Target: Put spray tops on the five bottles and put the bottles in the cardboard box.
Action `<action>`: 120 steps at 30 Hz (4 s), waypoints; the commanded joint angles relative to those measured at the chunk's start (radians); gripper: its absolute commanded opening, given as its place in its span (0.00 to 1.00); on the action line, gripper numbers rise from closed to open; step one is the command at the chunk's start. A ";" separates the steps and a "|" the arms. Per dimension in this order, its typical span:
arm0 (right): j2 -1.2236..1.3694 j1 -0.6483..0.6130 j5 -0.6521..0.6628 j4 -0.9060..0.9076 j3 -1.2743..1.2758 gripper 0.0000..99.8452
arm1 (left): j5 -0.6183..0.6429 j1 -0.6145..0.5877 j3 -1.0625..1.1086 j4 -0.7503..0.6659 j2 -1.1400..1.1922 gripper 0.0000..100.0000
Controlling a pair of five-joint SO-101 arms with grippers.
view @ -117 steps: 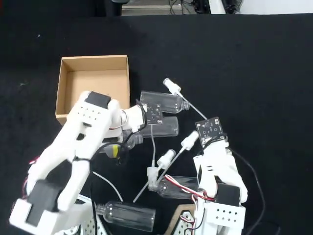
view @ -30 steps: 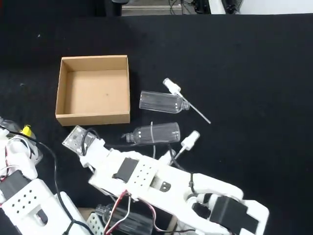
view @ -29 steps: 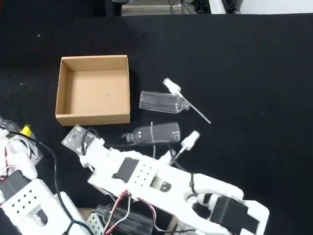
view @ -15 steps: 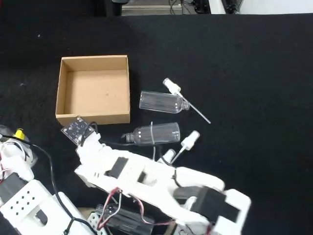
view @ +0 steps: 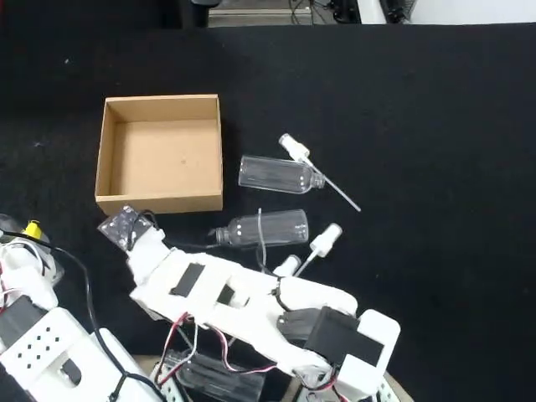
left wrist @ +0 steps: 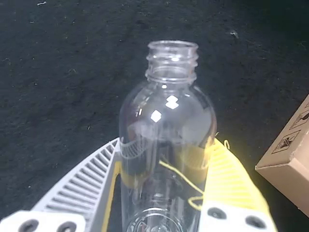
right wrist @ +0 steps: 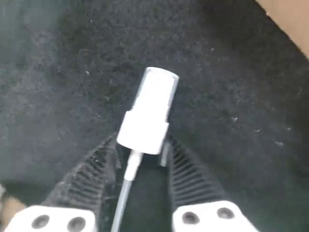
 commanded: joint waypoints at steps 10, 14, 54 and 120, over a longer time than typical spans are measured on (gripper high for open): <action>-0.348 0.302 0.121 0.431 0.041 0.01 | 0.005 -0.001 -0.002 -0.023 -0.018 0.24; -0.380 0.269 0.121 0.319 0.165 0.05 | 0.005 -0.001 -0.002 -0.023 -0.018 0.24; -0.421 0.272 0.213 0.555 -0.101 0.01 | -0.003 0.151 0.038 -0.012 -0.020 0.24; -0.909 0.595 -0.100 -0.466 -0.133 0.01 | 0.068 1.188 0.475 -0.555 -0.543 0.24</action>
